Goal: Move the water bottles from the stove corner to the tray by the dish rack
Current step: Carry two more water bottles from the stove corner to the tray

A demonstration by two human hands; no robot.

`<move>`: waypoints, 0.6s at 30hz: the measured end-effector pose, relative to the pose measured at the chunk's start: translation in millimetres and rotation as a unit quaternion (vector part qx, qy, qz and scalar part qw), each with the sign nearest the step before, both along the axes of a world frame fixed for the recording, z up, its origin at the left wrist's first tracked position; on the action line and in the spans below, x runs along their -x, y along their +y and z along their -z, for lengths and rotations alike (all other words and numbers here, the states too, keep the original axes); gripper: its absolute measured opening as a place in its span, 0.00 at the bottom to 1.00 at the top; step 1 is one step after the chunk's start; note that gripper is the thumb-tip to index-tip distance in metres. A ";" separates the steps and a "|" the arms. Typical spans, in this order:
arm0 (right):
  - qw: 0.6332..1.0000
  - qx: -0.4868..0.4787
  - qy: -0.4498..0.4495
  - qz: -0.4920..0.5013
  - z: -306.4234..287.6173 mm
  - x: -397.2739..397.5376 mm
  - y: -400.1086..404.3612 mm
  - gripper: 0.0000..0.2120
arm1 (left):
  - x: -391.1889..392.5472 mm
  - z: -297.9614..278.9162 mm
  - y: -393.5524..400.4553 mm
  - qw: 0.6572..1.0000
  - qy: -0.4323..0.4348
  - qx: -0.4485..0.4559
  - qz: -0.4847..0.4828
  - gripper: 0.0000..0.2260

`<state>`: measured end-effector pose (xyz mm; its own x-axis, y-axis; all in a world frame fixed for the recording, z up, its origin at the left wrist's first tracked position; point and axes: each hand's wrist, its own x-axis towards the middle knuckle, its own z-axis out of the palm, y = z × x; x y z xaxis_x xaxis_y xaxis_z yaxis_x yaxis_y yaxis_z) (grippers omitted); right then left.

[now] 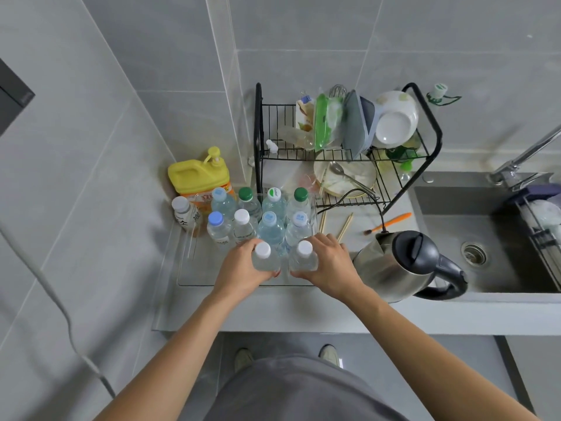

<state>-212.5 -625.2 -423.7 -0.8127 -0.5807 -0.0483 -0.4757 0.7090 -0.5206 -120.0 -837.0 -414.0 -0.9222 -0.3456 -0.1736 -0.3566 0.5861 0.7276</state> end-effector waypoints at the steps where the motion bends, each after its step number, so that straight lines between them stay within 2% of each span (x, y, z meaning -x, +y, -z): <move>1: 1.000 0.026 -0.008 -0.009 -4.6 2.7 1.5 0.27 | 0.3 -1.9 -1.2 1.000 0.014 0.012 0.012 0.22; 3: 0.997 0.067 -0.026 -0.024 -16.3 9.6 3.5 0.20 | 1.6 -7.5 -2.4 0.998 0.035 0.043 0.034 0.17; 5: 0.997 0.055 -0.029 -0.044 -26.4 15.9 2.8 0.17 | 2.3 -12.3 -1.0 0.994 0.039 0.081 0.057 0.14; 10: 0.997 -0.002 -0.025 -0.067 -33.2 19.5 -3.8 0.18 | 0.9 -21.4 9.0 0.986 0.032 0.135 0.087 0.13; 18: 0.997 -0.029 0.028 -0.066 -38.8 27.7 -8.6 0.14 | 15.4 -23.6 5.4 0.987 0.038 0.124 0.096 0.12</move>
